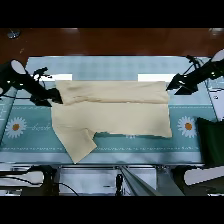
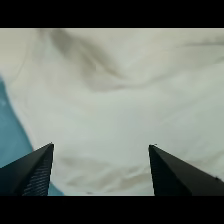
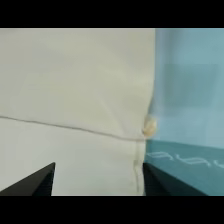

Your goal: Fold the shirts.

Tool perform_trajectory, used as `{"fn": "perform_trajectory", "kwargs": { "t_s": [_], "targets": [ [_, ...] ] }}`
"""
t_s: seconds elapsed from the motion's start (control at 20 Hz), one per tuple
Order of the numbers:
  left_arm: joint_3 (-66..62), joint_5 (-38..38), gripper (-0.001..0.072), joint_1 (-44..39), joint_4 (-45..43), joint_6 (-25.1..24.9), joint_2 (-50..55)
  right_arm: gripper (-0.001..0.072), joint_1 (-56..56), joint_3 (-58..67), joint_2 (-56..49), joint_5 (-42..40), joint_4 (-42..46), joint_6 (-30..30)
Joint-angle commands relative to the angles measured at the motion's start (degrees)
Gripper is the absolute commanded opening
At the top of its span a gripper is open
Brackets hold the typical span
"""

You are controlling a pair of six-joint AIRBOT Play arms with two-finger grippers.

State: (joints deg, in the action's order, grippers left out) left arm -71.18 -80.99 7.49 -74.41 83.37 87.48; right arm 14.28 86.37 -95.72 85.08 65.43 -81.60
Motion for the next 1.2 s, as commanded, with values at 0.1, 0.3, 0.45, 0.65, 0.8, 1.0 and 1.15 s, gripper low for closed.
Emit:
{"fn": "perform_trajectory", "kwargs": {
  "t_s": [0.1,0.3,0.45,0.65,0.8,1.0,1.15],
  "targets": [
    [13.73,-6.14,0.0707,11.34,-1.84,-0.13,-12.94,0.0629,6.91,-19.23,18.60,-9.81,-3.21,4.13],
    [32.74,4.15,0.0707,21.14,10.73,-4.52,-24.28,0.0629,7.41,-44.26,32.46,-20.11,-16.50,11.26],
    [41.97,9.27,0.0707,22.21,17.16,-7.48,-26.84,0.0629,7.41,-51.17,36.44,-21.40,-22.47,12.63],
    [49.66,15.98,0.0706,19.43,26.27,-12.15,-26.56,0.0628,7.41,-51.56,36.61,-21.22,-25.18,12.66],
    [53.31,21.14,0.0706,15.10,33.55,-18.45,-26.51,0.0629,8.68,-51.06,36.61,-20.92,-23.06,11.45],
    [53.40,23.15,0.0279,9.55,33.73,-19.93,-26.47,0.0629,21.35,-49.07,36.59,-15.82,-7.15,5.16],
    [53.35,22.53,0.0028,9.53,33.92,-19.93,-26.58,0.0628,22.97,-54.31,36.61,-8.39,3.52,-0.31]
  ]
}}
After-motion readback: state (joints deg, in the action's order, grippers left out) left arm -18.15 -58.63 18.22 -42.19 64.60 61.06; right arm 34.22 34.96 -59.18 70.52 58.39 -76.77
